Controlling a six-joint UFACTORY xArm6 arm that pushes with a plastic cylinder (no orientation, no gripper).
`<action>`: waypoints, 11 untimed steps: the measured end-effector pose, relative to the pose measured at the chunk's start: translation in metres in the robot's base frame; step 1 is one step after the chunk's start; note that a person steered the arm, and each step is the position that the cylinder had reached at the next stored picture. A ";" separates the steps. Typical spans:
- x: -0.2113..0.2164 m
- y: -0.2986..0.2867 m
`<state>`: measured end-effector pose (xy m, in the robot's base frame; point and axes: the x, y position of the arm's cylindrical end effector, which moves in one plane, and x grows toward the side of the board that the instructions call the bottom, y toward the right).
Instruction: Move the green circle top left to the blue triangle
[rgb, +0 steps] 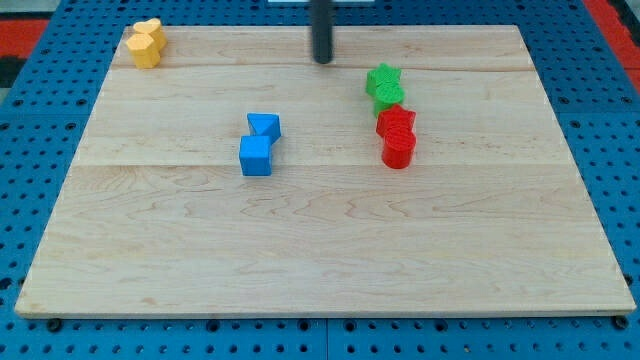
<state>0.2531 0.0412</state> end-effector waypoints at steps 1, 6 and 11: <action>0.005 0.086; 0.108 0.010; 0.072 -0.090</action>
